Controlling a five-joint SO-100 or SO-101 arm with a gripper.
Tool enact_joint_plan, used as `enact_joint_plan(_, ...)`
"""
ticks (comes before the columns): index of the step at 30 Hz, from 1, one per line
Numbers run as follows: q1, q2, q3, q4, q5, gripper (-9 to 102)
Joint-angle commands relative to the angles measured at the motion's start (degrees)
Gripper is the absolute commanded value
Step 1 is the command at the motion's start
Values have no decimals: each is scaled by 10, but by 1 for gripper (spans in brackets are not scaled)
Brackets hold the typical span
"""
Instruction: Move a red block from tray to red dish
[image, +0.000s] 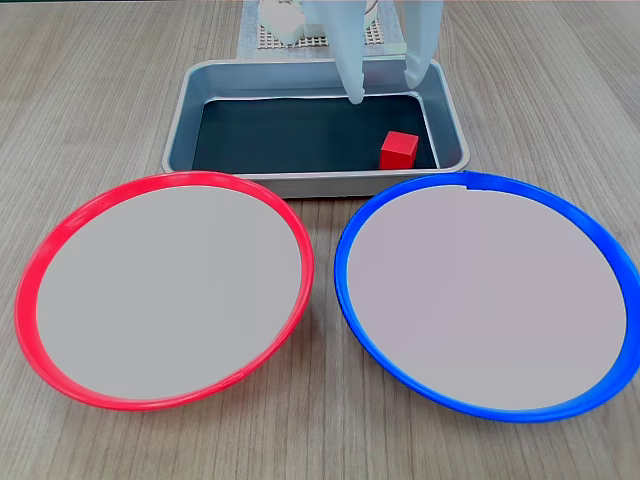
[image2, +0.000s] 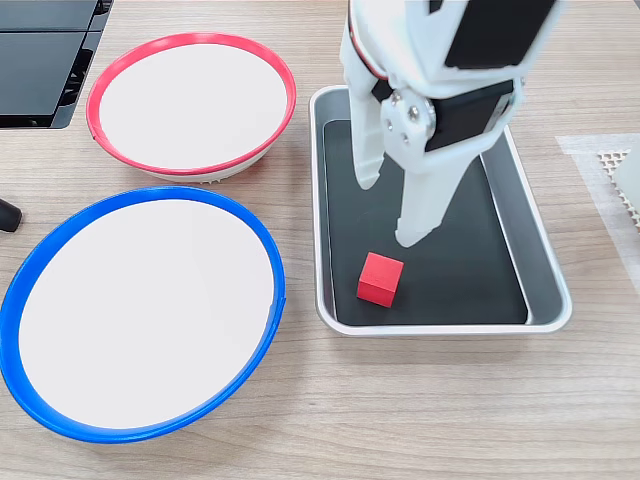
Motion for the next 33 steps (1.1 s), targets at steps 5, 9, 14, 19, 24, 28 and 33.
enact_joint_plan(5, -47, -32, -6, -15, -133, 26)
enact_joint_plan(9, -46, -54, -8, -42, -202, 27)
enact_joint_plan(14, -25, -83, -7, -70, -262, 27)
enact_joint_plan(19, 1, -104, 25, -147, -315, 26)
enact_joint_plan(24, 4, -115, 44, -171, -321, 25)
enact_joint_plan(28, -4, -115, 68, -189, -312, 24)
enact_joint_plan(33, -17, -112, 88, -218, -286, 23)
